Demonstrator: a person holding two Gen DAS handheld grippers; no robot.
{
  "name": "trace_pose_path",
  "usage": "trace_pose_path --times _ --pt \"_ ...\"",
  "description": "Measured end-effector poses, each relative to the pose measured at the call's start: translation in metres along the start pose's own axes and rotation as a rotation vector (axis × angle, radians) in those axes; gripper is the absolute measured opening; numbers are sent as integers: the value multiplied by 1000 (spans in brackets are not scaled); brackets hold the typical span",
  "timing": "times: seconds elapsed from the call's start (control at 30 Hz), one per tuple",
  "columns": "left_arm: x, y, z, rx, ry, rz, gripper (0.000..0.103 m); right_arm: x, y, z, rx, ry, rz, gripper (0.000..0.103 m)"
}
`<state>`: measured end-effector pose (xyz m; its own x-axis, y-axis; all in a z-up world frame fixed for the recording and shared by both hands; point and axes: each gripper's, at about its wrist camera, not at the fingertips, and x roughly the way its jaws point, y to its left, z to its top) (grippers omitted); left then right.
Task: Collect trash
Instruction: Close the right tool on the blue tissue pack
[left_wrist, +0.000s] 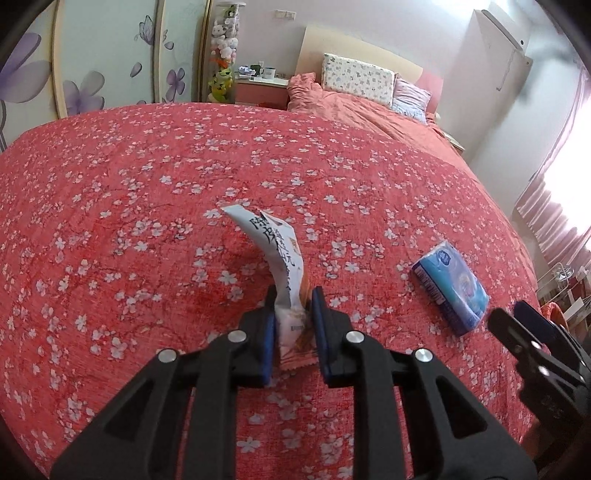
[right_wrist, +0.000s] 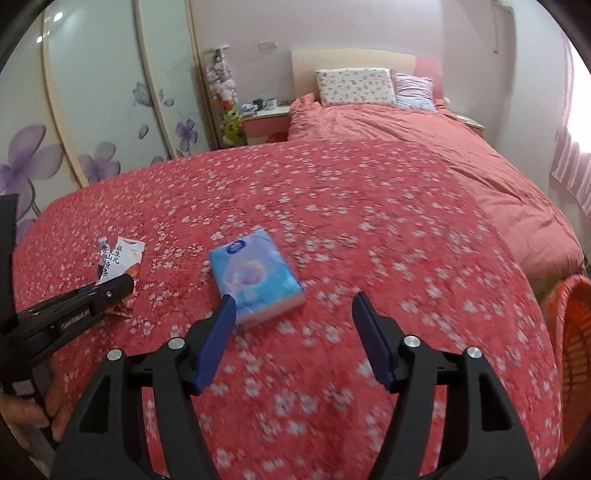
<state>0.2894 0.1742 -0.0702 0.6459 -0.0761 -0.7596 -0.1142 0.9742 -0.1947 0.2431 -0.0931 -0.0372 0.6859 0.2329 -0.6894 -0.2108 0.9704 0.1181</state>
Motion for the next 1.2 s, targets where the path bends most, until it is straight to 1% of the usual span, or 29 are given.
trace_pose_path --times 0.13,0.3,0.4,0.47,0.5,0.53,0.67,0.7,0.77,0.8,0.87,0.93,1.0,1.1,1.2 --pt "0 -1 1 6 1 7 21 10 9 4 -41 26 -8 70" --pt "1 -2 1 4 1 4 21 22 18 6 -68 66 -24 70" --pt "1 -1 1 0 0 0 20 26 16 6 -52 85 -24 70" --pt "1 -1 1 0 0 1 20 27 16 6 -44 87 -21 67" --pt "1 -1 1 0 0 0 20 27 15 6 -39 88 -22 60" --pt "1 -1 1 -1 0 0 20 25 13 5 -35 86 -27 60" --pt "1 -1 1 0 0 1 20 16 0 -2 18 79 -76 59" --pt "1 -1 1 0 0 0 20 13 -4 -4 27 77 -96 59" --pt "1 -1 1 0 0 0 20 7 -12 -8 50 72 -169 59" --pt "1 -1 1 0 0 0 20 5 -14 -10 57 72 -186 59" --pt "1 -1 1 0 0 0 20 1 -20 -14 73 70 -168 60" --pt "1 -1 1 1 0 2 20 3 -22 -15 69 73 -153 67" --pt "1 -1 1 2 0 3 20 4 -23 -15 58 70 -144 72" --pt "2 -2 1 5 0 8 21 9 -24 -11 47 75 -139 72" --pt "2 -3 1 6 0 9 21 16 -26 -8 60 107 -134 71"
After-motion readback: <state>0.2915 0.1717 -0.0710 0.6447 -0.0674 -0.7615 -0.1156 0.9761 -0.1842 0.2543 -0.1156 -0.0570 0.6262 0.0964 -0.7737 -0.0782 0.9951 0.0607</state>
